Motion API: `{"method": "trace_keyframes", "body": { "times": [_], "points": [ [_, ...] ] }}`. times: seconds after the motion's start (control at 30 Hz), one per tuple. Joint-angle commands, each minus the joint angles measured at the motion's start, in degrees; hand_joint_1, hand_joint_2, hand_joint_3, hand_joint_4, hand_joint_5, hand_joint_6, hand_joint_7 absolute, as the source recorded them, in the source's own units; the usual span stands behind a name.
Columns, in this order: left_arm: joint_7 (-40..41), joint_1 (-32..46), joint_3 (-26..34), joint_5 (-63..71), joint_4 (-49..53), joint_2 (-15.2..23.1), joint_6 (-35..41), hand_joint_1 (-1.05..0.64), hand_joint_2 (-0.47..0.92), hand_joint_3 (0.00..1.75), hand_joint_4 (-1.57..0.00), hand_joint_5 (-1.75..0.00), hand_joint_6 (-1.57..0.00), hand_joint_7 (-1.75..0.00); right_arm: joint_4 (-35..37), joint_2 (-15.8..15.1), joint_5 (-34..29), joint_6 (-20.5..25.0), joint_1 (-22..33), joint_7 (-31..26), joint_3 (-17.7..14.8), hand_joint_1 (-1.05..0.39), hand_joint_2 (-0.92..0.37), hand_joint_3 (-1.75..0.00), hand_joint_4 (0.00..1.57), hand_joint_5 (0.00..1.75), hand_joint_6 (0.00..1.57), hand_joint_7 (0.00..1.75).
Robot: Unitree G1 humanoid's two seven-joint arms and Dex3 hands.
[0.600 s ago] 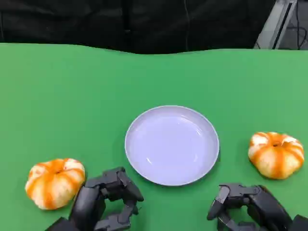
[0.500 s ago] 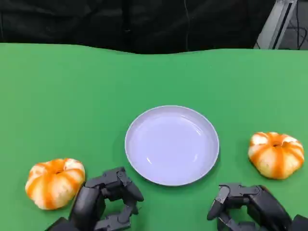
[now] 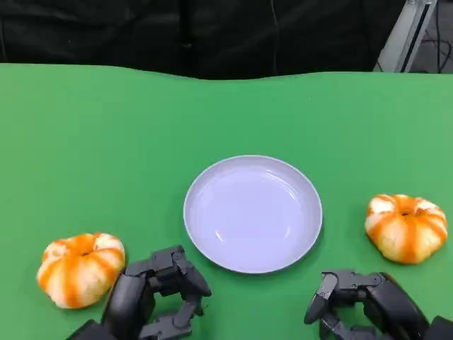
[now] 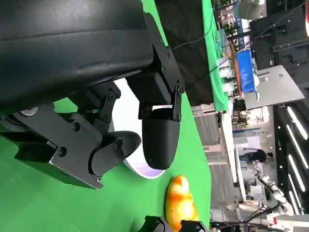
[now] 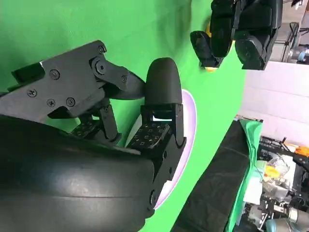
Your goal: Grasp the bread from the table and place it into the plate.
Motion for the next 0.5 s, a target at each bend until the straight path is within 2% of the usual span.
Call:
{"method": "trace_keyframes", "body": {
  "times": [0.03, 0.07, 0.1, 0.17, 0.23, 0.27, 0.4, 0.5],
  "points": [
    [-2.72, 0.42, 0.66, -5.16, -0.9, 0.16, 1.89, -0.05, 0.69, 0.82, -0.97, -1.02, -1.1, -0.65, -0.06, -0.58, 0.19, -0.55, -0.33, -0.48, -0.67, -0.12, -0.7, -0.82, 0.79, 1.47, 0.84, 1.12],
    [-3.11, 0.51, 0.65, -5.76, -1.04, 0.18, 2.29, -0.08, 0.7, 0.79, -1.01, -0.87, -1.18, -0.41, -0.06, -0.59, 0.13, -0.53, -0.33, -0.56, -0.66, -0.12, -0.69, -0.82, 0.79, 1.47, 0.84, 1.12],
    [-3.9, 0.62, 0.66, -6.79, -1.35, 0.18, 3.0, -0.09, 0.69, 0.79, -1.02, -0.77, -1.2, -0.29, -0.02, -0.57, 0.12, -0.58, -0.38, -0.56, -0.65, -0.12, -0.69, -0.83, 0.79, 1.47, 0.84, 1.12],
    [-5.48, 0.71, 0.71, -8.81, -1.88, 0.04, 3.9, -0.15, 0.62, 0.83, -1.11, -0.36, -1.19, -0.07, 0.19, -0.53, 0.08, -0.84, -0.53, -0.6, -0.65, -0.12, -0.69, -0.84, 0.79, 1.47, 0.83, 1.12],
    [-6.29, 0.85, 0.84, -10.02, -2.58, -0.14, 4.67, -0.17, 0.59, 0.86, -1.15, -0.18, -1.16, -0.02, 0.34, -0.53, 0.0, -0.94, -0.61, -0.67, -0.66, -0.12, -0.69, -0.84, 0.8, 1.47, 0.83, 1.13],
    [-6.43, 0.96, 0.93, -10.36, -3.0, -0.23, 5.11, -0.17, 0.6, 0.82, -1.11, -0.09, -1.08, -0.01, 0.38, -0.55, -0.08, -0.95, -0.64, -0.73, -0.65, -0.12, -0.68, -0.85, 0.8, 1.47, 0.83, 1.13],
    [-7.7, 1.09, 1.53, -12.26, -4.7, 0.01, 6.86, -0.15, 0.65, 0.73, -0.93, -0.01, -0.88, 0.0, 0.3, -0.47, -0.12, -0.79, -0.54, -0.78, -0.56, -0.12, -0.68, -0.85, 0.8, 1.46, 0.84, 1.13],
    [-9.24, 1.36, 2.04, -14.06, -6.98, 0.38, 8.55, -0.14, 0.7, 0.58, -0.78, 0.0, -0.71, 0.0, 0.46, -0.37, -0.08, -0.75, -0.63, -0.73, -0.49, -0.12, -0.68, -0.85, 0.8, 1.47, 0.84, 1.13]
  ]
}}
